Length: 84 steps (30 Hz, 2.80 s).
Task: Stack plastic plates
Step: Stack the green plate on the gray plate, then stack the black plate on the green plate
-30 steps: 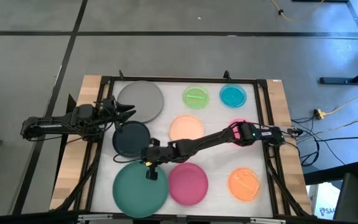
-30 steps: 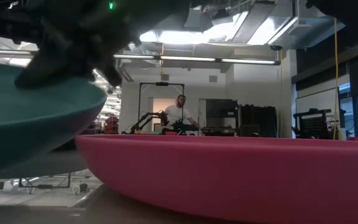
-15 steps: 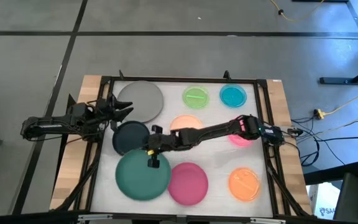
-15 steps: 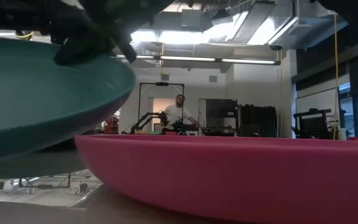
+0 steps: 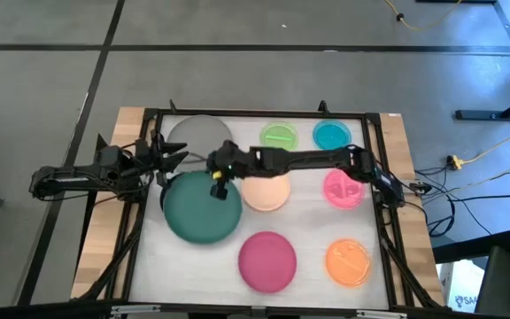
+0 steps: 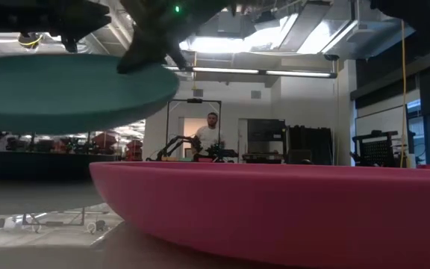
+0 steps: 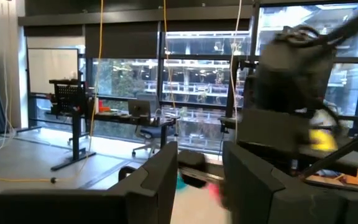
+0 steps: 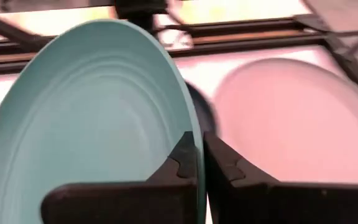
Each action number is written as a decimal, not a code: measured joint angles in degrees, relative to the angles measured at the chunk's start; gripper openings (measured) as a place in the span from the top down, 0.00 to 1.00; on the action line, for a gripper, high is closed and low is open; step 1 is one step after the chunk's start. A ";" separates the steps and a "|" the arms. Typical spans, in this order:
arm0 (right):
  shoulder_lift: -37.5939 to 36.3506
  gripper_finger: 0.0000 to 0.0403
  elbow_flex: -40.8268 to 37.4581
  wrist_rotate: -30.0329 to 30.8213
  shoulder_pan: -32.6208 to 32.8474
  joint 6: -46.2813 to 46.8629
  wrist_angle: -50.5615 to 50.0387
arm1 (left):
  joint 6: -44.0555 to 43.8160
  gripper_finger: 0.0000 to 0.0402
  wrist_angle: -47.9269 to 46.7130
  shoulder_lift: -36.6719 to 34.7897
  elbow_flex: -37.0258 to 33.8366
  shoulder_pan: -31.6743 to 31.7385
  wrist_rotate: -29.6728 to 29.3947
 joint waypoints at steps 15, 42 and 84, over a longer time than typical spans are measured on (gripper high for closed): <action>1.00 1.00 0.00 3.60 -9.71 5.41 9.20 | -0.02 0.70 -2.54 0.01 0.00 0.00 -0.23; 13.96 1.00 0.02 14.16 -19.02 19.90 21.10 | 0.00 0.70 -2.52 0.01 0.00 0.00 -0.32; 5.18 0.69 0.00 7.96 -11.85 -6.41 6.05 | -2.34 0.70 -5.09 3.32 -0.02 0.00 6.68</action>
